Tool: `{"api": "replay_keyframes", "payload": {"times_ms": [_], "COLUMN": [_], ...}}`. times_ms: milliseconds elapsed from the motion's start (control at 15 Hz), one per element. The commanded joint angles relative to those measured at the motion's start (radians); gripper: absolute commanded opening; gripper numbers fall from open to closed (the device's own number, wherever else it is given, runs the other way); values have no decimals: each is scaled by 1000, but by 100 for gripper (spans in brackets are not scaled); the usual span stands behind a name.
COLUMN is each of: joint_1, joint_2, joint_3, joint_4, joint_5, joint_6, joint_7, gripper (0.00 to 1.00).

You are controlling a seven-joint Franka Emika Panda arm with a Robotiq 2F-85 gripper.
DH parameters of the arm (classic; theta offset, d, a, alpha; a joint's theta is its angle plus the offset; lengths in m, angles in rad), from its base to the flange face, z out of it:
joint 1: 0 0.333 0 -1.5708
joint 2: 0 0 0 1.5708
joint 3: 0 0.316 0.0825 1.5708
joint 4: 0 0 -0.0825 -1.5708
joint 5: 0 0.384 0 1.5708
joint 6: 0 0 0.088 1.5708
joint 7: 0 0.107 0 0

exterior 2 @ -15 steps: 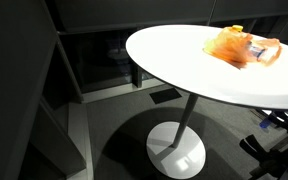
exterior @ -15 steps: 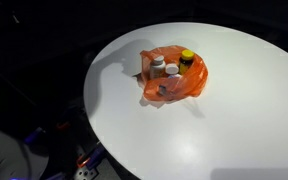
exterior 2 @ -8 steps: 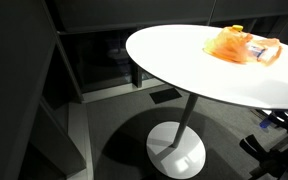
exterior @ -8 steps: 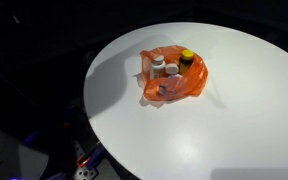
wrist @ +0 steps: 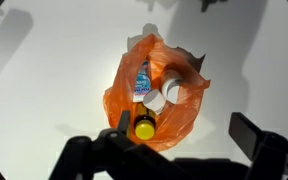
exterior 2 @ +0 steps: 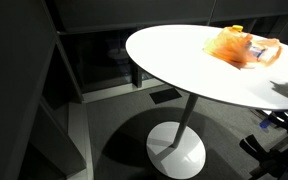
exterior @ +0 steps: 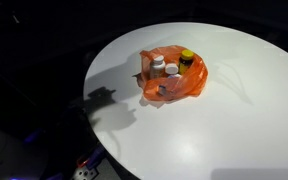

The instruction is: Place the yellow and brown bottle on the table

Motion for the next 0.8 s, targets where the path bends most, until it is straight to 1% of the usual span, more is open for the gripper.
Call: {"api": "replay_keyframes", "payload": {"times_ms": [0, 267, 400, 467, 733], "joint_1": [-28, -55, -62, -60, -63], "joint_2": [104, 177, 172, 166, 172], "joint_3": [-8, -14, -13, -10, -10], "joint_4": [62, 81, 91, 54, 69], "joint_5": [-10, 1, 5, 0, -14], "joint_6": [77, 135, 130, 141, 155], "joint_7": [24, 40, 72, 34, 59], "gripper": [100, 100, 100, 100, 100]}}
